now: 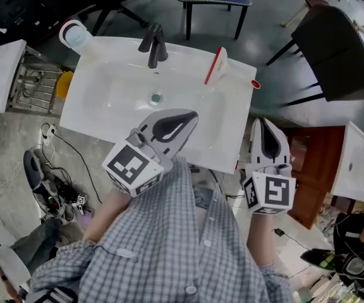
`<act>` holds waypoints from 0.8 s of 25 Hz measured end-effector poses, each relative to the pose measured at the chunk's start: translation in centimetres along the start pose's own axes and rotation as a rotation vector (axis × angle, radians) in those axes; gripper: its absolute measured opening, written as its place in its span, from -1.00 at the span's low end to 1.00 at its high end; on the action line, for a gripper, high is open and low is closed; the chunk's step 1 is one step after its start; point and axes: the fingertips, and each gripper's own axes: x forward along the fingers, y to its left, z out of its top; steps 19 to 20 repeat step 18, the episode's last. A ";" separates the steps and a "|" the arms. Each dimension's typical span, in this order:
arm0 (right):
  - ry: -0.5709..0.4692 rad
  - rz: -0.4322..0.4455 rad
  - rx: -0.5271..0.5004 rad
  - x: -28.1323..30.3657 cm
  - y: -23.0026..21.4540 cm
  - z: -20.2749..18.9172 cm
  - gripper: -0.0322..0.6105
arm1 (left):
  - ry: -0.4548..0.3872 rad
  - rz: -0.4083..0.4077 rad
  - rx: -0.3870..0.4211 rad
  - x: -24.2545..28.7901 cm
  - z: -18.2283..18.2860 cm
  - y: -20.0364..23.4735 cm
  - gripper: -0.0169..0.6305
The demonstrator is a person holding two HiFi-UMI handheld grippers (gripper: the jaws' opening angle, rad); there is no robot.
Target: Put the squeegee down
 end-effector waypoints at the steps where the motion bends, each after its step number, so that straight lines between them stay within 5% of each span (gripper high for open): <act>1: 0.003 -0.001 0.002 0.0 0.0 -0.1 -0.87 | 0.001 -0.001 0.000 0.0 0.0 0.0 -0.93; 20: 0.033 0.007 0.006 0.1 0.2 -0.9 -0.87 | -0.002 -0.012 0.007 0.1 -0.2 -0.3 -0.93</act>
